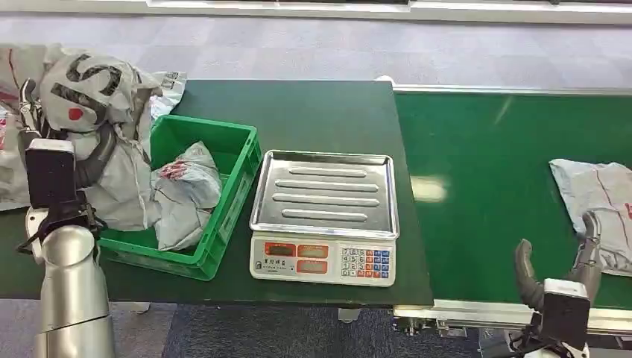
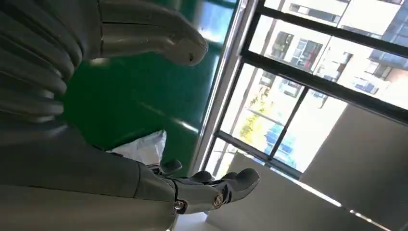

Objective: Moved the parcel from conveyor to table for the left to box.

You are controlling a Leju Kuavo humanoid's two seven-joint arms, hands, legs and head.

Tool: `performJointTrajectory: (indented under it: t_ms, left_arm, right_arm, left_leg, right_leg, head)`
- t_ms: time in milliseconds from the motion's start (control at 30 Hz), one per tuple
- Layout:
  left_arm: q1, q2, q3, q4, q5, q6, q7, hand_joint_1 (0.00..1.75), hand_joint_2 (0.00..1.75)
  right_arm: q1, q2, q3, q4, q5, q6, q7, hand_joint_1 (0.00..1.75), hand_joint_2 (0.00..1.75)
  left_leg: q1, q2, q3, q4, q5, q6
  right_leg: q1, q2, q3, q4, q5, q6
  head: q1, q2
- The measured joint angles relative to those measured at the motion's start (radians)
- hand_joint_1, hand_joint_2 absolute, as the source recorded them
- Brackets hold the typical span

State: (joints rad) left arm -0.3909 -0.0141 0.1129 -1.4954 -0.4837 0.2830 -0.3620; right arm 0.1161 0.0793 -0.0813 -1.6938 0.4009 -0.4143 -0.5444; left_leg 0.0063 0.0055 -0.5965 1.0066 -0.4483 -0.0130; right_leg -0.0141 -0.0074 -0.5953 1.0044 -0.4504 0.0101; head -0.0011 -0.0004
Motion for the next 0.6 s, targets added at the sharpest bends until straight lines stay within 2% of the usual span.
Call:
performJointTrajectory:
  t_ms: [600]
  left_arm:
    - [0.002,-0.005,-0.039,0.055,0.016,-0.049,-0.006,0.0,1.75]
  right_arm:
    - [-0.032,0.0,0.0,0.014,-0.001,0.0,-0.001,0.0,1.75]
  left_leg:
    - [0.0,0.0,0.0,0.0,0.0,0.0]
  right_leg:
    - [0.0,0.0,0.0,0.0,0.0,0.0]
  head:
    - [0.0,0.0]
